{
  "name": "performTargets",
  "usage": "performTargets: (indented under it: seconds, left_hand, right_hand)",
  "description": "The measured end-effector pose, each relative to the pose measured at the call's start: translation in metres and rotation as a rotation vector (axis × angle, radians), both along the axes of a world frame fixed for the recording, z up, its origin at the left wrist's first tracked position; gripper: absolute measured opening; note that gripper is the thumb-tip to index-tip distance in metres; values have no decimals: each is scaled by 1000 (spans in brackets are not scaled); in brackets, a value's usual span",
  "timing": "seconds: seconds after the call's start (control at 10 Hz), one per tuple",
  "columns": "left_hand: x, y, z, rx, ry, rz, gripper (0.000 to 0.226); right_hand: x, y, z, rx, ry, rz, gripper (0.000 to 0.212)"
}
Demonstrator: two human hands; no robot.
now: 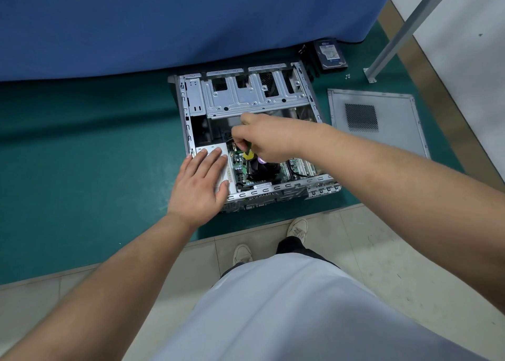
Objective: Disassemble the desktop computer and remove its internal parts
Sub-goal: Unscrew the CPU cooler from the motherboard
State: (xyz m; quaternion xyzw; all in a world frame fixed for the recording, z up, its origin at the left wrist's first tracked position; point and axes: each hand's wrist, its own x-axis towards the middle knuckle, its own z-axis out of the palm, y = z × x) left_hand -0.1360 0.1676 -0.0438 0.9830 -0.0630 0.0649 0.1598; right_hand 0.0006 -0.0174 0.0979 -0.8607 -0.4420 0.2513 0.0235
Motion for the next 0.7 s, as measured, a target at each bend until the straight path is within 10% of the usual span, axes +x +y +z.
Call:
performTargets:
  seconds: [0.2,0.4,0.7]
  left_hand:
    - [0,-1,2,1,8,-6,59]
    - [1,-1,3,2,9,-9,59]
    - [1,0,-2,4,-19,-13,59]
  right_hand:
    - [-11,12,-9,-189,-448,-206,59]
    - [-10,13,-1,-145,-173,135,22]
    - [-14,15,-2,-150,-264,-88,41]
